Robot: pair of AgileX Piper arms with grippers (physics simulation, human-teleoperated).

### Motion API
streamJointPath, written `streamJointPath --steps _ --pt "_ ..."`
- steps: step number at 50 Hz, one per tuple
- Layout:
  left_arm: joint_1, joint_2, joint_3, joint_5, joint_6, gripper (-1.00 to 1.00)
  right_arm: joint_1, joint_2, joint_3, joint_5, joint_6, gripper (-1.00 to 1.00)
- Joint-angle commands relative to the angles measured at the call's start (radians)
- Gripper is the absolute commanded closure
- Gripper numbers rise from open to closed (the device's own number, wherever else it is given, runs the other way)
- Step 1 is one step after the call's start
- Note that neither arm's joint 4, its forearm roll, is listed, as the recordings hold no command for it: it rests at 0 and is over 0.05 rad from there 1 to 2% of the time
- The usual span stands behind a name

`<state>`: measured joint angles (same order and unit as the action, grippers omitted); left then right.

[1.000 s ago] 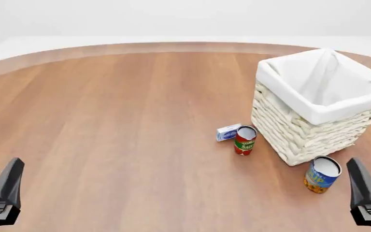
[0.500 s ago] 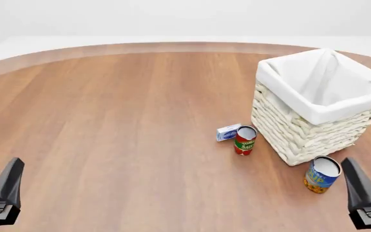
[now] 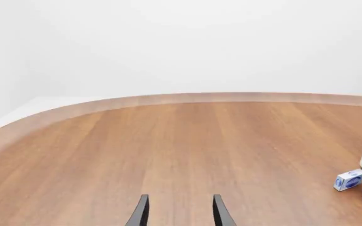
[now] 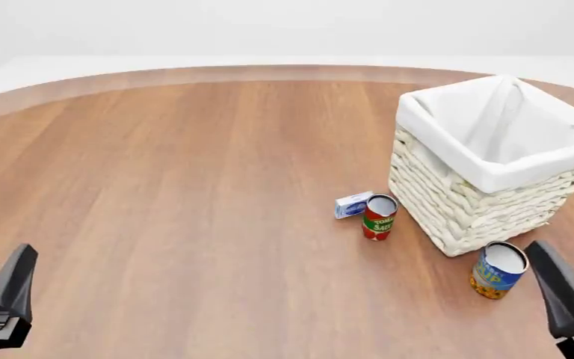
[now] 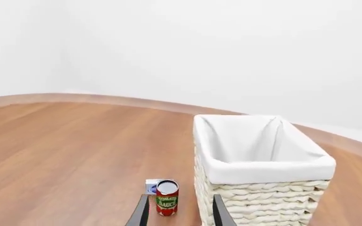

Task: Pick up the ketchup, and put it in the basket.

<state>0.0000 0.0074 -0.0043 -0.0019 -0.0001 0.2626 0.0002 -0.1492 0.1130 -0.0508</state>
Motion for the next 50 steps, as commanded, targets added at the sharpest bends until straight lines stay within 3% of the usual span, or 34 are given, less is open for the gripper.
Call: streamJointPath --steps 1,11,12,15,16,17,27,44,50 --pt "0.0 0.0 0.0 0.0 0.0 -1.0 0.071 0.0 -0.039 0.056 -0.011 -1.0" --pt "0.0 0.0 0.0 0.0 0.0 -1.0 0.119 0.027 -0.007 0.011 -0.015 -1.0" --pt "0.0 0.0 0.0 0.0 0.0 -1.0 0.13 0.086 -0.006 -0.05 -0.018 -1.0" --pt "0.0 0.0 0.0 0.0 0.0 -1.0 0.13 0.089 -0.006 -0.054 -0.018 -1.0" --pt "0.0 0.0 0.0 0.0 0.0 -1.0 0.15 0.199 0.001 -0.163 -0.007 -1.0" --pt "0.0 0.0 0.0 0.0 0.0 -1.0 0.155 0.223 0.006 -0.189 -0.018 -1.0" --pt "0.0 0.0 0.0 0.0 0.0 -1.0 0.212 0.365 -0.011 -0.3 -0.024 -1.0" --pt "0.0 0.0 0.0 0.0 0.0 -1.0 0.303 0.494 -0.065 -0.341 -0.07 -1.0" --pt "0.0 0.0 0.0 0.0 0.0 -1.0 0.336 0.542 -0.074 -0.367 -0.053 -1.0"
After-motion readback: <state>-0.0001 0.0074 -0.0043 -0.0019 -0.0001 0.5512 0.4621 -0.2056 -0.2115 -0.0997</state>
